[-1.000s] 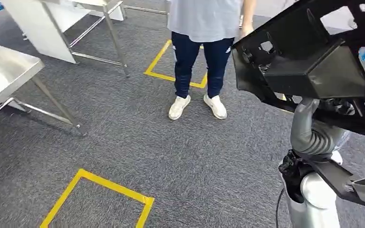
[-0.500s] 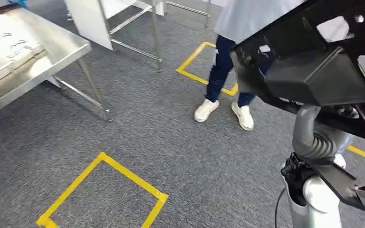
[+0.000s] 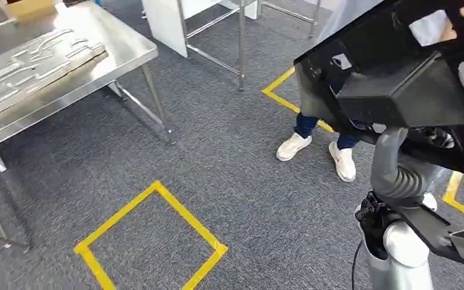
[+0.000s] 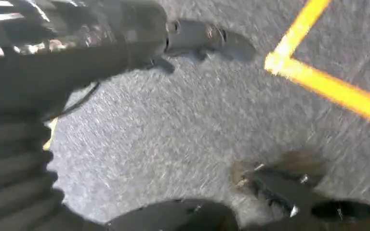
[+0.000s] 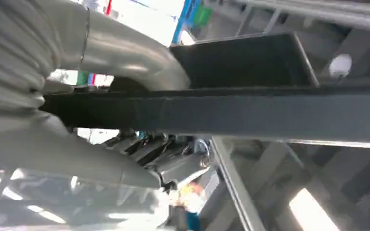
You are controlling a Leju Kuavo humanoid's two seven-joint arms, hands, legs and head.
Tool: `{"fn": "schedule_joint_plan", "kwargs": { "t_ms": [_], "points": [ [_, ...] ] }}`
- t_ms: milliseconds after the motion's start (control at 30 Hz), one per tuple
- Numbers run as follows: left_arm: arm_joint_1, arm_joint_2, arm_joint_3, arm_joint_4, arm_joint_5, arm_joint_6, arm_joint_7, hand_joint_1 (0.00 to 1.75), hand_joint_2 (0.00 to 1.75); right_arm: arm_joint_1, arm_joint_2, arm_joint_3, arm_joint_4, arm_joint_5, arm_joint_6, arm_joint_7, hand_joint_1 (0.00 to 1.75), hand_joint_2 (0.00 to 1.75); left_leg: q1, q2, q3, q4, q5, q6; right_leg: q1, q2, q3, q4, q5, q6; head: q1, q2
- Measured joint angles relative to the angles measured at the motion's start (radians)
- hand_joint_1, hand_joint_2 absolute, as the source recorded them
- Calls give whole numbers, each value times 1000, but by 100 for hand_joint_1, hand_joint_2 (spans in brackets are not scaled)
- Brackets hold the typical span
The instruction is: Take the parts from the cabinet and place them on the table.
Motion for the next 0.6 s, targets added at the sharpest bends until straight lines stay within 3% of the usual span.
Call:
{"fn": "schedule_joint_plan", "kwargs": {
  "t_ms": [33,67,100,133,167,200,233,300,333,367,400,433,500,533,567,600],
  "points": [
    [-2,0,0,0,2,-2,0,0,175,1,0,1,0,0,0,0,175,175,3,1,-10,21,2,-1,0,-14,1,0,-1,0,-2,0],
    [-3,0,1,0,4,-8,2,0,175,1,0,1,0,0,0,1,175,175,6,3,8,-12,28,-3,-1,-27,4,0,-3,1,-3,0],
    [-2,0,1,0,8,-11,7,0,175,1,0,2,0,0,0,1,175,175,8,9,49,-89,70,-3,-2,-39,9,0,-6,4,-3,0],
    [-1,0,1,0,10,-15,10,0,175,1,1,3,0,0,0,0,175,175,9,27,99,-185,113,-2,-3,-48,15,0,-10,7,-4,0],
    [3,0,1,0,11,-16,13,0,175,1,2,3,0,0,0,0,175,175,7,69,142,-269,141,-1,-2,-55,22,0,-15,13,-5,0],
    [4,-1,1,0,11,-18,14,0,175,1,2,3,0,1,0,-1,175,175,-12,106,148,-285,121,-4,6,-62,22,1,-18,18,-9,0],
    [3,-1,1,0,11,-19,13,0,175,1,2,2,0,1,0,-1,175,175,-6,95,143,-285,123,6,9,-69,21,0,-18,24,-8,0],
    [4,-1,1,0,14,-19,14,0,175,0,4,5,0,1,0,-2,175,175,-16,70,138,-286,120,15,11,-94,31,-11,-18,32,0,0],
    [4,-1,2,0,16,-19,17,0,175,-1,5,5,0,2,0,-2,175,175,-10,57,141,-294,124,24,14,-105,43,-13,-23,40,0,0],
    [5,-1,2,0,18,-19,18,0,175,-1,5,4,0,2,0,-2,175,175,-4,45,148,-301,128,30,10,-67,37,-5,-35,46,2,0],
    [4,0,3,0,20,-20,19,0,175,-1,5,4,-1,2,0,-2,175,175,-3,32,148,-301,129,38,10,-25,23,33,-63,42,2,0],
    [1,0,5,0,21,-21,20,0,175,0,5,3,-2,2,0,-3,175,175,-3,20,147,-301,129,44,11,-4,-12,106,-100,39,8,0],
    [2,-1,5,0,24,-28,21,0,175,3,5,3,-2,2,0,-2,175,175,-4,-10,146,-301,129,45,14,8,-101,273,-160,40,22,0],
    [4,-1,6,0,25,-29,23,0,175,6,5,3,-2,2,0,-2,175,175,-4,-25,147,-300,129,45,13,9,-124,307,-158,39,25,0],
    [5,-1,6,0,27,-29,23,0,175,7,5,3,-2,2,0,-2,175,175,-3,-39,149,-300,130,45,13,11,-125,294,-133,39,28,0],
    [6,-1,8,0,29,-29,25,0,175,7,5,3,-2,2,0,-2,175,175,-2,-55,150,-300,130,45,12,13,-105,237,-87,39,31,0]
  ]
}}
